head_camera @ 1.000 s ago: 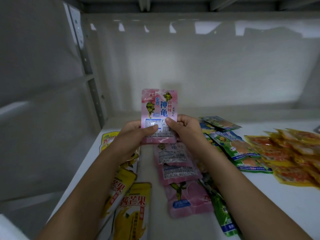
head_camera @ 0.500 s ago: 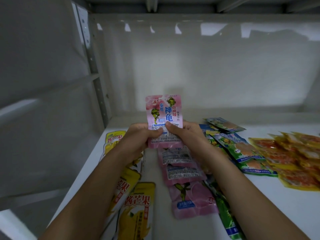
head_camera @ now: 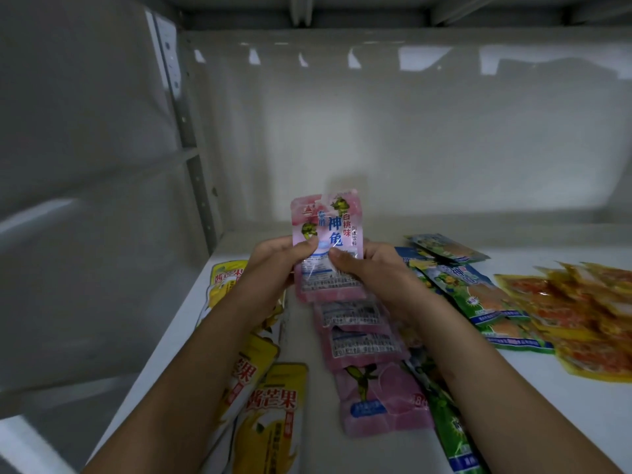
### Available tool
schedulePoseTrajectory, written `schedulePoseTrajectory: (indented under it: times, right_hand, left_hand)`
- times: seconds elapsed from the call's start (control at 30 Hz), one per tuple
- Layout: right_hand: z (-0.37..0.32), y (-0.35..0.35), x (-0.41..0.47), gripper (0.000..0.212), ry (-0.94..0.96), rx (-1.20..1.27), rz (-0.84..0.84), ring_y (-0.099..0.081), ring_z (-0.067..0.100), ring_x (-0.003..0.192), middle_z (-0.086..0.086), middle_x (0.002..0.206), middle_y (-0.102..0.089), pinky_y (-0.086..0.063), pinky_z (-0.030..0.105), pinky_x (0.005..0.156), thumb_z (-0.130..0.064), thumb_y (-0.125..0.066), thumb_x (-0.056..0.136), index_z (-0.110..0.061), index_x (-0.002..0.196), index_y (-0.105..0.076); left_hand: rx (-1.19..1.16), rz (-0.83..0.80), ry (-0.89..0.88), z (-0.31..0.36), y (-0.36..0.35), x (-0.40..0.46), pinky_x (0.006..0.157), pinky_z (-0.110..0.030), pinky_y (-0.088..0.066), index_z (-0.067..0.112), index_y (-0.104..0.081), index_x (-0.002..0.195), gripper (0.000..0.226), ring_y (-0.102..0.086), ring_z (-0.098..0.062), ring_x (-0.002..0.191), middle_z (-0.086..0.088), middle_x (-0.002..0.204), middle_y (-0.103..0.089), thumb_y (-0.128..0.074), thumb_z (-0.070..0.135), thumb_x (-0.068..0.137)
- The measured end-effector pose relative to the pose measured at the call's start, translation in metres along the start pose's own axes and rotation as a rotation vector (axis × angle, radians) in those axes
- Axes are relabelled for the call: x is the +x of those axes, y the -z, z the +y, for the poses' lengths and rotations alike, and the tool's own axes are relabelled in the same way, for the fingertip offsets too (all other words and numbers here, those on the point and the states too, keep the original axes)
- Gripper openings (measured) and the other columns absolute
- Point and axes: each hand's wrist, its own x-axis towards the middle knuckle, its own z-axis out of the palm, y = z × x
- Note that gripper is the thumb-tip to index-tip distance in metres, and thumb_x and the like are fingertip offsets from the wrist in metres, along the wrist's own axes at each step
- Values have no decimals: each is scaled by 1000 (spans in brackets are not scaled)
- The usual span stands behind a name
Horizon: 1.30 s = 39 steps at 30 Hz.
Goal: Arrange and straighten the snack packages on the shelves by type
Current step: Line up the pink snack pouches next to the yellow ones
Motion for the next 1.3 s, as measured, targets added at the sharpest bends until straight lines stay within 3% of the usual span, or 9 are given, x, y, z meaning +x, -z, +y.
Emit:
schedulePoseTrajectory:
  times: [0.17, 0.3, 0.43, 0.57, 0.67, 0.83, 0.93, 1.03, 1.3]
  right_hand:
    - [-1, -2, -2, 21, 12, -46, 16, -43, 1, 46, -15, 53, -58, -34, 17, 49, -14, -64, 103, -14, 86, -75]
    - [-4, -4, -3, 29, -15, -43, 41, -43, 3, 45, -13, 52, -53, -34, 17, 47, -20, -68, 102, -16, 74, -71]
    - [-6, -2, -3, 32, -17, -113, -18, -41, 6, 51, -10, 57, -49, -34, 15, 48, -28, -67, 103, -14, 74, -67]
    - [-7, 2, 0, 25, -28, -76, 38, -64, 2, 60, -9, 70, -74, -51, 22, 66, -32, -74, 97, -12, 82, -78]
    - [-8, 10, 1, 33, -83, -12, 88, -76, 17, 82, 8, 90, -81, -58, 38, 88, -44, -79, 91, -11, 83, -79]
    - [-16, 13, -6, 27, -31, 111, 117, -78, 17, 86, 5, 94, -82, -60, 32, 82, -32, -74, 96, -5, 90, -77]
    - [-15, 12, -7, 25, 4, 128, 136, -79, 22, 90, 9, 98, -82, -63, 33, 80, -25, -68, 101, -2, 102, -79]
    - [-15, 14, -7, 20, -14, 102, 162, -77, 16, 74, 7, 88, -82, -59, 26, 63, -18, -65, 103, -4, 98, -79]
    - [-12, 14, -6, 21, -35, 98, 173, -75, 13, 68, 3, 81, -81, -57, 23, 56, -18, -63, 104, -10, 92, -78]
  left_hand:
    - [-25, -3, -13, 3, -3, -5, 90, -42, -63, 3, -76, 111, 18, -78, -31, 99, -16, 108, -79, -68, 13, 100]
    - [-49, 9, -32, 3, -4, -6, 79, -37, -64, 1, -78, 104, 16, -78, -30, 91, -19, 104, -79, -69, 13, 99]
    - [-56, 65, -5, 3, -3, -4, 73, -40, -65, 12, -81, 75, 24, -77, -34, 82, -23, 96, -79, -73, 19, 96]
    - [-97, -3, -8, 2, -3, -2, 89, -45, -63, -1, -76, 110, 31, -76, -39, 102, -23, 109, -77, -66, 27, 101]
    - [-69, -74, 43, 4, -5, -1, 93, -42, -61, 3, -73, 121, 38, -74, -34, 109, -17, 116, -77, -62, 34, 102]
    - [137, -60, -28, -2, -9, -2, 77, -34, -58, 0, -75, 105, 45, -74, -40, 92, -26, 101, -75, -70, 43, 93]
    - [148, -29, -96, 0, -11, -4, 64, -22, -56, 1, -72, 79, 34, -71, -16, 67, -8, 72, -74, -67, 29, 100]
    - [166, -16, -132, -1, -15, -7, 55, -14, -50, -14, -67, 86, 35, -65, -5, 55, 0, 63, -70, -66, 18, 101]
    - [162, 48, -124, -3, -28, -13, 69, -31, -55, 7, -80, 91, 27, -71, -21, 74, -20, 90, -78, -70, 31, 99]
